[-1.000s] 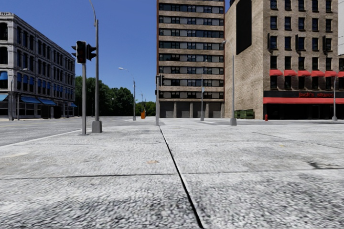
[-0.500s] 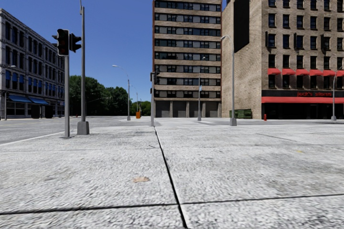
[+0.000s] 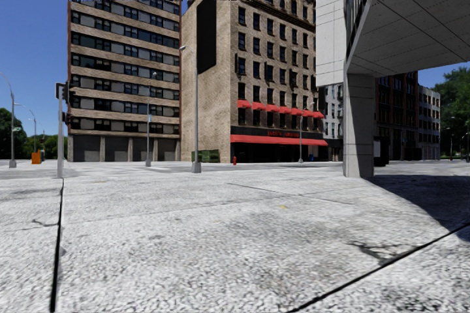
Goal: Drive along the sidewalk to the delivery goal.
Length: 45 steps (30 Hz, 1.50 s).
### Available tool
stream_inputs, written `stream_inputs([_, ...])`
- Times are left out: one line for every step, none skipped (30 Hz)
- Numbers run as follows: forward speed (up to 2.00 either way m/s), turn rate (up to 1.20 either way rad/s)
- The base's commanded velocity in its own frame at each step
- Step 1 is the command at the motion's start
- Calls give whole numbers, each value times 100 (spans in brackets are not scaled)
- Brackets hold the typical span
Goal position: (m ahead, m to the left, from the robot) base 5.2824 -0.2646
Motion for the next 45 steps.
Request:
stream_inputs([170,-120])
stream_inputs([170,-120])
stream_inputs([170,-99])
stream_inputs([172,-84])
stream_inputs([175,-8])
stream_inputs([176,-1])
stream_inputs([176,-1])
stream_inputs([179,0])
stream_inputs([184,0])
stream_inputs([190,0])
stream_inputs([190,0])
stream_inputs([195,0])
stream_inputs([197,0])
stream_inputs([199,0])
stream_inputs([200,0])
stream_inputs([200,0])
stream_inputs([200,0])
stream_inputs([200,0])
stream_inputs([200,0])
stream_inputs([200,0])
stream_inputs([200,0])
stream_inputs([200,0])
stream_inputs([200,0])
stream_inputs([200,-42])
stream_inputs([200,-91])
stream_inputs([200,-103])
stream_inputs([200,-106])
stream_inputs([200,-106])
stream_inputs([200,-107])
stream_inputs([200,-107])
stream_inputs([200,-61])
stream_inputs([200,-61])
stream_inputs([200,-13])
stream_inputs([200,0])
stream_inputs([200,0])
stream_inputs([200,0])
stream_inputs([200,0])
stream_inputs([200,0])
stream_inputs([200,0])
stream_inputs([200,0])
stream_inputs([200,0])
stream_inputs([200,0])
stream_inputs([200,0])
stream_inputs([200,0])
stream_inputs([200,0])
